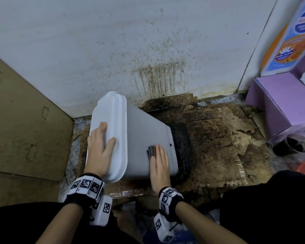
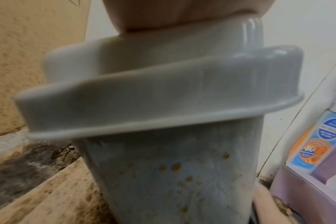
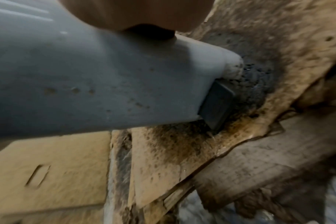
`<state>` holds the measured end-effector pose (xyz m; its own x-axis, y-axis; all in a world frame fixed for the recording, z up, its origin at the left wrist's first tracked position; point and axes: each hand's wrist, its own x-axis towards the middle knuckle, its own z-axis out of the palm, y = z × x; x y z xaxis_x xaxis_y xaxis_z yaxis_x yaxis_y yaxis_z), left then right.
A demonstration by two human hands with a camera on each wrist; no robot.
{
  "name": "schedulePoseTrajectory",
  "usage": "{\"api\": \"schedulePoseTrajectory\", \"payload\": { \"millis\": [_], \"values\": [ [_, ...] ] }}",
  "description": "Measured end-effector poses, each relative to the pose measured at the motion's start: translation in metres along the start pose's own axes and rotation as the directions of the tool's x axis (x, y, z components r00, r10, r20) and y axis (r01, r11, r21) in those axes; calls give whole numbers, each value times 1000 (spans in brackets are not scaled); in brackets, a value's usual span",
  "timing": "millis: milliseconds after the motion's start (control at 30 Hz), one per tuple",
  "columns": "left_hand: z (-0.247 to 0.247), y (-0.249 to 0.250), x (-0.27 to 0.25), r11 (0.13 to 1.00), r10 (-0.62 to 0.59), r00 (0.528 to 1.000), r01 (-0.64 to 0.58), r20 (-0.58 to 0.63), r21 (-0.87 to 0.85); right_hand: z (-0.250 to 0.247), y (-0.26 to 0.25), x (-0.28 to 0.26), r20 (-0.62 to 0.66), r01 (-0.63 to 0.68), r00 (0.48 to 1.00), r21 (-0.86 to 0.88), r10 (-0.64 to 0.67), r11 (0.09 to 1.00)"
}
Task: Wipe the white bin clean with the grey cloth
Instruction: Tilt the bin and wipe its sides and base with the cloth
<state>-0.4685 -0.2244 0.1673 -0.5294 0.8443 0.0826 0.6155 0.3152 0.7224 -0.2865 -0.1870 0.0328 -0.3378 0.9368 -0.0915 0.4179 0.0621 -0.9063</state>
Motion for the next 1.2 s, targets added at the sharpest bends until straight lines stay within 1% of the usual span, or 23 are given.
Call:
{"api": "schedulePoseTrajectory", "payload": {
  "millis": [67, 167, 233, 300, 367, 500, 667, 767, 900, 1067, 1133, 1200],
  "values": [
    [0, 0, 0, 1000, 4, 1000, -4, -1, -10, -2, 14, 10, -13, -109, 994, 13, 109, 994],
    [1, 3, -1, 1000, 8, 1000, -8, 5, -15, -6, 32, 22, -9, -240, 971, 17, 240, 971],
    [1, 3, -1, 1000, 5, 1000, -5, 6, -21, -11, 42, 27, -10, -312, 950, 3, 312, 950],
    [1, 4, -1, 1000, 3, 1000, -3, 4, -23, -17, 48, 30, 22, -394, 919, 18, 393, 919],
    [1, 4, -1, 1000, -1, 1000, 2, 7, -22, -18, 50, 31, 37, -439, 898, 28, 438, 898],
    [0, 1, 0, 1000, -12, 1000, 12, 4, -21, -9, 38, 31, -54, -423, 904, 31, 424, 906],
    [0, 1, 0, 1000, -11, 1000, 11, -1, -11, -4, 3, 21, -14, -384, 923, 50, 385, 922],
    [4, 11, 0, 1000, 2, 1000, -2, -5, 3, -1, -23, 14, -5, -307, 951, 115, 309, 945],
    [8, 24, -1, 999, 31, 1000, -31, -3, 27, -7, -51, 8, -65, -170, 980, 232, 190, 958],
    [14, 31, -1, 995, 53, 999, -53, 1, 86, -21, -72, 7, -47, -125, 988, 328, 149, 936],
    [18, 38, 0, 991, 66, 998, -66, 11, 118, -32, -78, 11, -32, -152, 983, 404, 180, 902],
    [23, 47, -1, 988, 64, 998, -66, 15, 136, -44, -83, 19, -13, -198, 972, 502, 236, 842]
  ]
}}
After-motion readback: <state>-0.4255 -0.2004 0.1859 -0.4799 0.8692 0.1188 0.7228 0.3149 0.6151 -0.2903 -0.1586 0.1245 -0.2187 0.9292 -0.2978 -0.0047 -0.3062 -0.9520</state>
